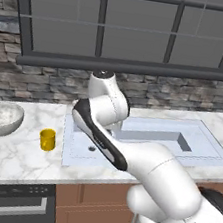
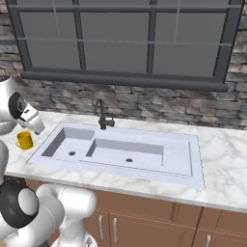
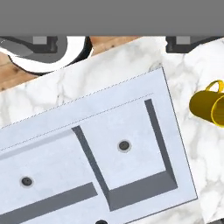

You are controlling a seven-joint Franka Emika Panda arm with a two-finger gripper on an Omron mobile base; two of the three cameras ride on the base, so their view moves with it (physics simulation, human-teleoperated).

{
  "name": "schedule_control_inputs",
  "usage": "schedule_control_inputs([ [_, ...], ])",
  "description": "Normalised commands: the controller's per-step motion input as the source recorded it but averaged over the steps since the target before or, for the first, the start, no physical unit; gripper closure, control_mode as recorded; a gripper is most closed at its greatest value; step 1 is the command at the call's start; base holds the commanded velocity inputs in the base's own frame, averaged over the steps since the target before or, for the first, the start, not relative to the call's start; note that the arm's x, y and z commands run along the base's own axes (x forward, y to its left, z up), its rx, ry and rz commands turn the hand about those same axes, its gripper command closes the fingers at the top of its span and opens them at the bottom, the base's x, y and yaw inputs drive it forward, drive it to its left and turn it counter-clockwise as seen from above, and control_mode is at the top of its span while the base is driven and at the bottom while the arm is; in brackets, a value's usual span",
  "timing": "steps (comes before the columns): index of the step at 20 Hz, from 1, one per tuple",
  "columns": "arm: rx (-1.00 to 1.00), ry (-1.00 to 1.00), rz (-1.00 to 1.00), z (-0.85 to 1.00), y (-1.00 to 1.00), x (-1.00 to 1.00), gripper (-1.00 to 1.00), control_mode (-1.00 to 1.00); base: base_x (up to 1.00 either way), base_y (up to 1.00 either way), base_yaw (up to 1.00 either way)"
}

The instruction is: Pick the mug and place it in the sink. Pick the bowl and place it in the open cabinet and then close the cabinet.

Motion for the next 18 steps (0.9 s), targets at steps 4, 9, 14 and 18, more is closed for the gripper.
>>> schedule_control_inputs([
  [4,0.0,0.0,-0.23,-0.38,1.0,0.0,-1.0,-1.0,0.0,0.0,0.0],
  [9,0.05,0.01,-0.1,-0.53,1.0,0.11,-1.0,-1.0,0.0,0.0,0.0],
  [14,0.06,0.01,-0.02,-0.5,0.88,0.1,-1.0,-1.0,0.0,0.0,0.0],
  [18,0.05,0.14,0.11,-0.1,0.33,0.03,-1.0,-1.0,0.0,0.0,0.0],
])
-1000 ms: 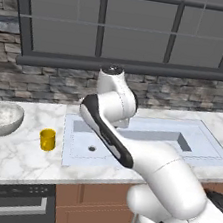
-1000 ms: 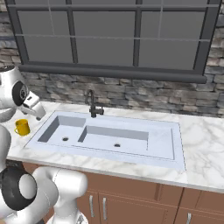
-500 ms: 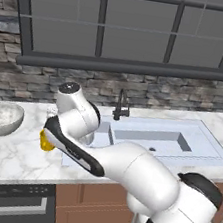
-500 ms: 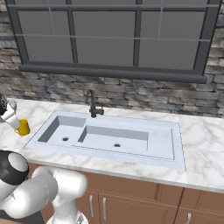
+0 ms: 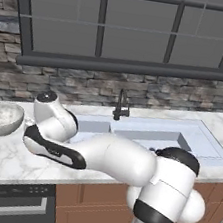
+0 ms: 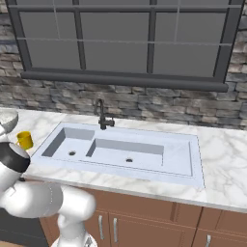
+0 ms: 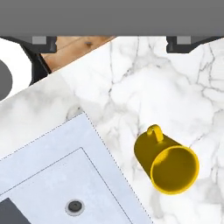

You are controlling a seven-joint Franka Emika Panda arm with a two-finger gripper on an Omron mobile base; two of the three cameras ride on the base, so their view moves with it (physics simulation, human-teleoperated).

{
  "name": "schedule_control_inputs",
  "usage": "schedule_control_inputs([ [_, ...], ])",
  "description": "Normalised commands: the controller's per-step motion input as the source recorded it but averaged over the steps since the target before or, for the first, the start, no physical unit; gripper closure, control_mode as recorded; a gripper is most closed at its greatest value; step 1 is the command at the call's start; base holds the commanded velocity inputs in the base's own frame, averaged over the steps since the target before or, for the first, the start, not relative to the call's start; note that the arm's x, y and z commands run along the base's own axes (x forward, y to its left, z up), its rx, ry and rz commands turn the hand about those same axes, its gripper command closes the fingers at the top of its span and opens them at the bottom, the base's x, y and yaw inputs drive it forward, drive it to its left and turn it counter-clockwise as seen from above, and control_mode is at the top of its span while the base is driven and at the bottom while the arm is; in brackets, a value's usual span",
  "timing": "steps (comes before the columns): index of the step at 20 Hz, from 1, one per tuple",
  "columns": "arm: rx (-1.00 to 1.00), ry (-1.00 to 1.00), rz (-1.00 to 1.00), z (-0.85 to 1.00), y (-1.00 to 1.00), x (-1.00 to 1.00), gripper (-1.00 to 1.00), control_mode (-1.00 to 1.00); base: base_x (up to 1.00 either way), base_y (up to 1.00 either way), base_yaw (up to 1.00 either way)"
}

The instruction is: Pick the mug and place it in the sink. Pick the bowl and place it in the open cabinet and then close the cabinet.

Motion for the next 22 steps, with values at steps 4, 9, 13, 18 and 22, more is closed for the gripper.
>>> schedule_control_inputs([
  [4,0.0,0.12,0.07,-0.02,0.04,0.34,-1.0,-1.0,0.0,0.0,0.0],
  [9,-0.06,0.04,0.19,-0.05,0.0,0.38,-1.0,-1.0,0.0,0.0,0.0],
  [13,-0.09,0.03,0.17,0.0,-0.01,0.0,-1.0,-1.0,0.0,0.0,0.0],
  [18,-0.03,-0.09,0.17,-0.17,0.0,0.0,-1.0,-1.0,0.0,0.0,0.0],
  [22,0.0,-0.06,0.0,-0.1,-0.23,0.05,-1.0,-1.0,0.0,0.0,0.0],
])
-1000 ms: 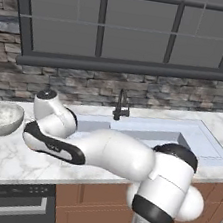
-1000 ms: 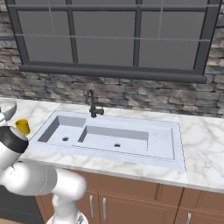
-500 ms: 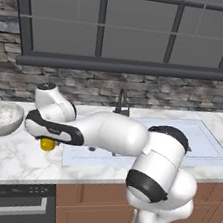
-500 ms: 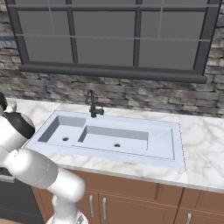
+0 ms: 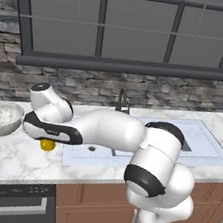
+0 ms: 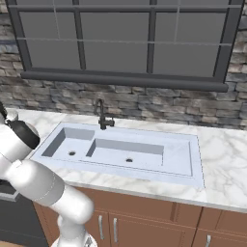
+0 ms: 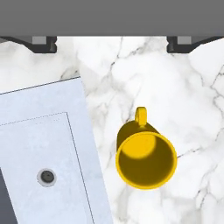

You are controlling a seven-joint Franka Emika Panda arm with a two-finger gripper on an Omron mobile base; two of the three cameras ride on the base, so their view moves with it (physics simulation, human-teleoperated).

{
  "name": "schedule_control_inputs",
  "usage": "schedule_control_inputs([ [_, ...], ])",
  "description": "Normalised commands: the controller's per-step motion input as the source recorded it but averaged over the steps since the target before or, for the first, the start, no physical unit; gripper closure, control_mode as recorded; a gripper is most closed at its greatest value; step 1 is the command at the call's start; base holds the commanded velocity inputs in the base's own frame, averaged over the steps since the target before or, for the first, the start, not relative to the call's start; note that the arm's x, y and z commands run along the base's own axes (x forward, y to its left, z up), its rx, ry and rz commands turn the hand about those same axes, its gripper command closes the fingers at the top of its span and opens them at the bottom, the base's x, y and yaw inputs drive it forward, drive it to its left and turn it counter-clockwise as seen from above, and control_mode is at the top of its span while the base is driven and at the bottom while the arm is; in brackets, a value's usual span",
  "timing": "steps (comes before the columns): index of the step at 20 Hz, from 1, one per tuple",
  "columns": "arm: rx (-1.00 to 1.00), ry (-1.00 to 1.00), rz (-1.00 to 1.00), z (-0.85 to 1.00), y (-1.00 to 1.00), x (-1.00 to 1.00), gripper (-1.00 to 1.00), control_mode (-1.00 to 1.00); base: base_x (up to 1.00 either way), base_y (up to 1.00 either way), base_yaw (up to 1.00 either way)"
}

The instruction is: Pick the mug and place it in the sink. Pick the bowl and place it in the open cabinet and then close the cabinet.

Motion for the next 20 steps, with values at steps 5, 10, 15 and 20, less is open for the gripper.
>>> schedule_control_inputs([
  [5,0.0,0.04,0.0,-0.12,-0.12,0.0,-1.0,-1.0,0.0,0.0,0.0],
  [10,0.0,0.01,0.0,-0.38,0.0,0.0,-1.0,-1.0,0.0,0.0,0.0],
  [15,0.0,0.0,-0.03,-0.41,0.0,0.14,-1.0,-1.0,0.0,0.0,0.0],
  [20,0.0,0.0,-0.06,-0.08,0.19,0.38,-1.0,-1.0,0.0,0.0,0.0],
])
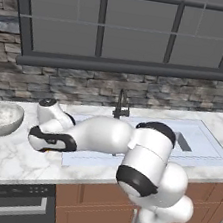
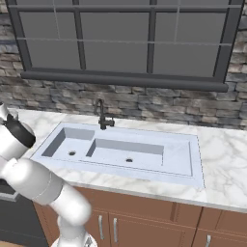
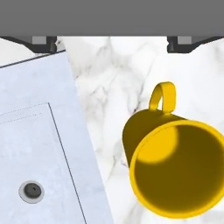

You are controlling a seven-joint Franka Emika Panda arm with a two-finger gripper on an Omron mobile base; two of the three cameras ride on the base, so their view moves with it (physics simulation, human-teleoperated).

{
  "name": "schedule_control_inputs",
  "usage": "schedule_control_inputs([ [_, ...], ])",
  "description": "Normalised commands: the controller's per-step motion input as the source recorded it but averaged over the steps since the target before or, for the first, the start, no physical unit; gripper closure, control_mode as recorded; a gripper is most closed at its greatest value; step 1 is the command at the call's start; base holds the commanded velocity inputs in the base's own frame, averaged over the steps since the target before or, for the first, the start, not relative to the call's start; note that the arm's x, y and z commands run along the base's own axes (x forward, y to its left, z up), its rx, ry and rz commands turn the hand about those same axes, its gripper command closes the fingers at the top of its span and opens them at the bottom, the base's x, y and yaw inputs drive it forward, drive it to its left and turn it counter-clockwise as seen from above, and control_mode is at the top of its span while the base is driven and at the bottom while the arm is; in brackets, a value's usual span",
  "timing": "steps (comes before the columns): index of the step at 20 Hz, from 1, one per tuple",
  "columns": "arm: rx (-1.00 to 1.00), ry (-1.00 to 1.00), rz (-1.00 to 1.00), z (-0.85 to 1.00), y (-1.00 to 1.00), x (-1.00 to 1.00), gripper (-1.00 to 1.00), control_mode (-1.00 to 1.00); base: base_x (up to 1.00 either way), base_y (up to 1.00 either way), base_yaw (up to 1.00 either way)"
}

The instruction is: Pick the mug and place it in the sink. Pick the bowl and place it in the open cabinet and then close the cabinet.

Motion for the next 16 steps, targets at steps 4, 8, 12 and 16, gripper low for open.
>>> schedule_control_inputs([
  [4,0.0,0.0,-0.1,0.0,0.4,0.33,-1.0,-1.0,0.0,0.0,0.0],
  [8,0.0,0.0,-0.09,0.0,0.4,0.32,-1.0,-1.0,0.0,0.0,0.0],
  [12,0.0,0.0,0.0,0.0,0.01,0.5,-1.0,-1.0,0.0,0.0,0.0],
  [16,0.0,0.0,0.0,0.0,0.0,0.47,-1.0,-1.0,0.0,0.0,0.0],
])
